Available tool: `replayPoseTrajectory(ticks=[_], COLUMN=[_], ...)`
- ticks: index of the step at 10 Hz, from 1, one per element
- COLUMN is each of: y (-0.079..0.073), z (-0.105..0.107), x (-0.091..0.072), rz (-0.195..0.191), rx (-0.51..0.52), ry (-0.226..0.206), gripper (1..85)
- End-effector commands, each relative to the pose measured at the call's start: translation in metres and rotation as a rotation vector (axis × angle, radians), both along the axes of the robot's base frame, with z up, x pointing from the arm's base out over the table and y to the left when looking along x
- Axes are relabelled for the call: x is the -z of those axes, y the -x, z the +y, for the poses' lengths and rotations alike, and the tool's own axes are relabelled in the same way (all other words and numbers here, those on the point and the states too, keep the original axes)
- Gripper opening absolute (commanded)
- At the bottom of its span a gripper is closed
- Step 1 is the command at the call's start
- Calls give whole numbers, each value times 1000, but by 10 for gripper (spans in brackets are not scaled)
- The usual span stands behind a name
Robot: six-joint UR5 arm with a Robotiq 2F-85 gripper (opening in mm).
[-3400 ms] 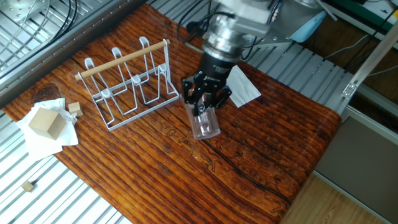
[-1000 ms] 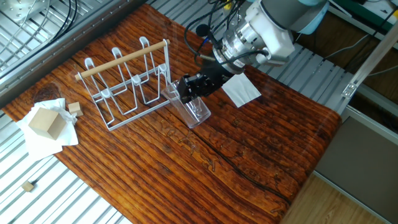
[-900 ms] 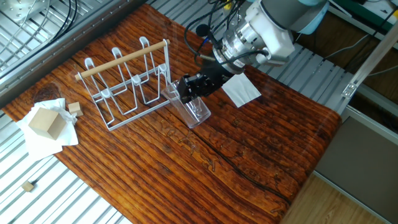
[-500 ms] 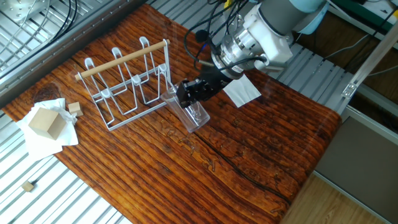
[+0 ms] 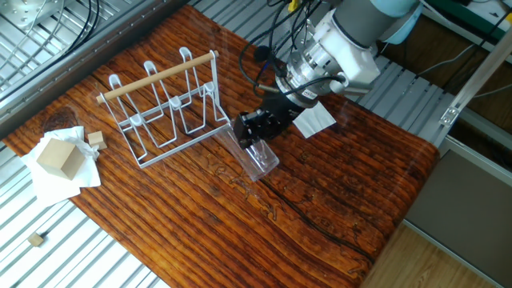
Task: Put the cup on the cup rack
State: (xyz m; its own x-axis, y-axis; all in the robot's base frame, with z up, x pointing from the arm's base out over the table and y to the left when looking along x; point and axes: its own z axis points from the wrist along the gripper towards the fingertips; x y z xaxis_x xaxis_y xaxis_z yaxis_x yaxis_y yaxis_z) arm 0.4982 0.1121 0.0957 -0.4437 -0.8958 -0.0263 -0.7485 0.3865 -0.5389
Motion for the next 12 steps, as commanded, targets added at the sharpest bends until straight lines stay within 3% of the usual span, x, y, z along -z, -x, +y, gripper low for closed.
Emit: replayPoseTrajectory(ticks=[1, 4, 5, 12], y=[-8, -3, -2, -10], z=[28, 40, 46, 80], x=[2, 7, 7, 2], rz=[-16, 12, 20, -4], rx=[-8, 13, 15, -31], ry=[-140, -215, -242, -382], gripper=[10, 17, 67, 230])
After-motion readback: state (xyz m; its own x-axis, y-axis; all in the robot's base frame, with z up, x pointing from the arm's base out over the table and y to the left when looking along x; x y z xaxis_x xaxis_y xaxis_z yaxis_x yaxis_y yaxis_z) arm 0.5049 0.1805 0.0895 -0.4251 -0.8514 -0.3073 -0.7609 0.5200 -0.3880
